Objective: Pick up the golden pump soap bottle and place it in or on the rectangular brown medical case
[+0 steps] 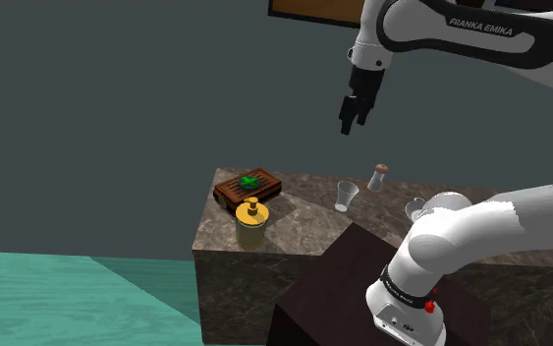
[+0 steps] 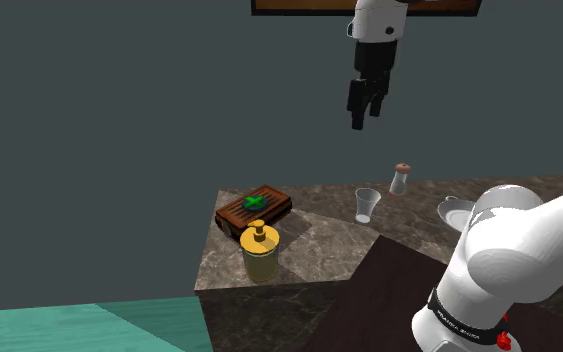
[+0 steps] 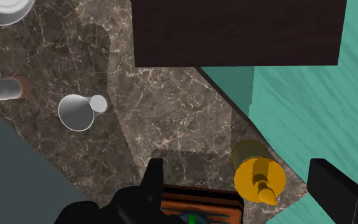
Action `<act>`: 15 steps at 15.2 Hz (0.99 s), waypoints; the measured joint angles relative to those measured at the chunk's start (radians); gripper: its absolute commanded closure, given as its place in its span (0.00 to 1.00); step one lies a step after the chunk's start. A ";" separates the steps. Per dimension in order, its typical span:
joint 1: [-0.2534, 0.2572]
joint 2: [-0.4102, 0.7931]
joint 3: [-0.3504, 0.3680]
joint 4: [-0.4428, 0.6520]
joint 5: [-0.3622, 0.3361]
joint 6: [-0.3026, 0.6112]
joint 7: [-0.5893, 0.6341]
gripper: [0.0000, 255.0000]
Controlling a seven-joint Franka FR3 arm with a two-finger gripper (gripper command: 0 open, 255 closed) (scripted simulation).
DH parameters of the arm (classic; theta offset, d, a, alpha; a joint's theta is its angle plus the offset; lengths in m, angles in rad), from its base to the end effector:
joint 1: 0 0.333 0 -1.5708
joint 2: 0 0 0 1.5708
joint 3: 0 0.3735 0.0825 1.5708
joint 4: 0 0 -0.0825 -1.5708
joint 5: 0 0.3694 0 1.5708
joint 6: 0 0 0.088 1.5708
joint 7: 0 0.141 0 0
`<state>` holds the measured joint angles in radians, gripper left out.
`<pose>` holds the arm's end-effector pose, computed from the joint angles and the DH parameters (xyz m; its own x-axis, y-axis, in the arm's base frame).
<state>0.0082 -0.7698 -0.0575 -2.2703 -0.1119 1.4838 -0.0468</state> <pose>0.2467 -0.0364 0.6242 0.9998 0.0046 -0.0207 0.0060 -0.9975 0.0707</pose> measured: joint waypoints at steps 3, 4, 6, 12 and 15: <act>0.002 0.010 0.004 -0.030 0.003 0.040 0.010 0.00; 0.005 0.020 0.011 -0.048 0.008 0.070 0.022 0.00; 0.009 0.049 0.020 -0.082 0.014 0.134 0.041 0.00; 0.025 0.159 0.056 -0.167 0.034 0.337 0.106 0.00; 0.034 0.231 0.076 -0.203 0.041 0.451 0.142 0.00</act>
<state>0.0421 -0.5383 0.0186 -2.4737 -0.0708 1.9345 0.0947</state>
